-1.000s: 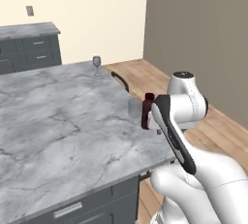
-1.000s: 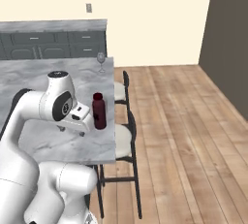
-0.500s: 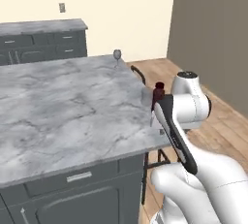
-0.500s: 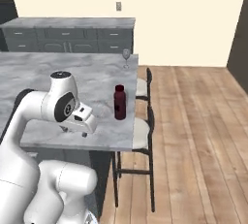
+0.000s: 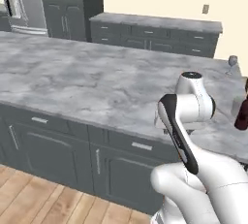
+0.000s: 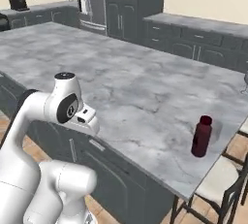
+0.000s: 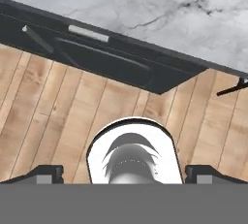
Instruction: There is a wine glass and glass cup on the dining counter. Place the wine bottle next to the wine glass and the juice bottle next to the glass cup.
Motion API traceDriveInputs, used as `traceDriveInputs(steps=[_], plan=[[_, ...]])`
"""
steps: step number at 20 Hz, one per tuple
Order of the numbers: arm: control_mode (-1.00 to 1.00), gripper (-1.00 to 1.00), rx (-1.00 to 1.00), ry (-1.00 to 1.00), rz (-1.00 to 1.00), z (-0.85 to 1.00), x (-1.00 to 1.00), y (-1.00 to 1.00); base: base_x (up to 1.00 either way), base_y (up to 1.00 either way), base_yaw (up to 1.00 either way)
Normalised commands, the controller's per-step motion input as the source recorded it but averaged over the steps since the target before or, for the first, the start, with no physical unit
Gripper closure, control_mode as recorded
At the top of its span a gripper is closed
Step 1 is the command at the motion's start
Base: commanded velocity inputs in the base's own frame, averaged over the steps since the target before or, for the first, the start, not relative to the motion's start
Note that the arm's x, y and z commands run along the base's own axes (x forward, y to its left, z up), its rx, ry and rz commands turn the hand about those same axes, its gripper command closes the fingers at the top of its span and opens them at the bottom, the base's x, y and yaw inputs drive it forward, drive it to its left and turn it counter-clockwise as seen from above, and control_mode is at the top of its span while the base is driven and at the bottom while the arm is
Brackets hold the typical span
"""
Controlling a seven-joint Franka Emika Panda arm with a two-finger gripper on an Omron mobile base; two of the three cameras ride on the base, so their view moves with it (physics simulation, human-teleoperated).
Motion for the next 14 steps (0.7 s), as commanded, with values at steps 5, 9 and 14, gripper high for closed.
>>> traceDriveInputs(steps=[5, 9, 14], plan=[[1.0, -1.0, 0.0, 0.0, 0.0, 0.0, 0.0, 0.0, -0.05, 0.01, 1.0], [1.0, -1.0, 0.0, 0.0, 0.0, 0.0, 0.0, 0.0, 0.07, 0.02, 0.95], [1.0, -1.0, 0.0, 0.0, 0.0, 0.0, 0.0, 0.0, 0.57, 0.1, 0.56]])
